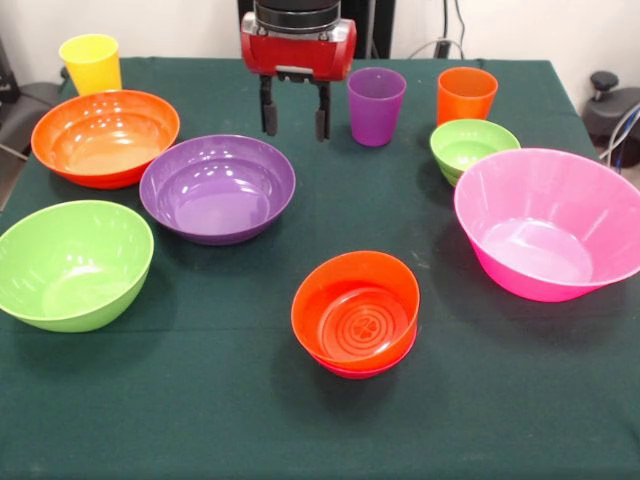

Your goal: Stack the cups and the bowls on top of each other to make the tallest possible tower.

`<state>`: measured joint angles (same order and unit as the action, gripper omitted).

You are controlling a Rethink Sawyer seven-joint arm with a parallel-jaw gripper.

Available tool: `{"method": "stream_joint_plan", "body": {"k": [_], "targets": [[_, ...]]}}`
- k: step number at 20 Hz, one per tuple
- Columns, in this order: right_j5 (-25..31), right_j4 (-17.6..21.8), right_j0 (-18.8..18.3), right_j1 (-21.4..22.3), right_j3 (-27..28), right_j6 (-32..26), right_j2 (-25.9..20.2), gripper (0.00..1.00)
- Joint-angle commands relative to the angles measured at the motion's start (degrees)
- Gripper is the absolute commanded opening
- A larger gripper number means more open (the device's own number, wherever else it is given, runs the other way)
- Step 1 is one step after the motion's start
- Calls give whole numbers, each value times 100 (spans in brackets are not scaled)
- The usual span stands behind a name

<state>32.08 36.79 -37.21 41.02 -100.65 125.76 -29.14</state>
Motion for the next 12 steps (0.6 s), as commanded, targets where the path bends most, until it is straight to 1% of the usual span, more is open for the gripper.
{"method": "stream_joint_plan", "body": {"k": [1,6,7,8,12], "targets": [[-206,604,-48,-135,-249,-1038,-155,100],[-149,626,61,-313,45,-1050,-174,100],[-67,634,59,-469,272,-1140,-188,100],[-21,629,61,-549,389,-1187,-202,100],[16,639,63,-712,616,-1284,-240,100]]}}
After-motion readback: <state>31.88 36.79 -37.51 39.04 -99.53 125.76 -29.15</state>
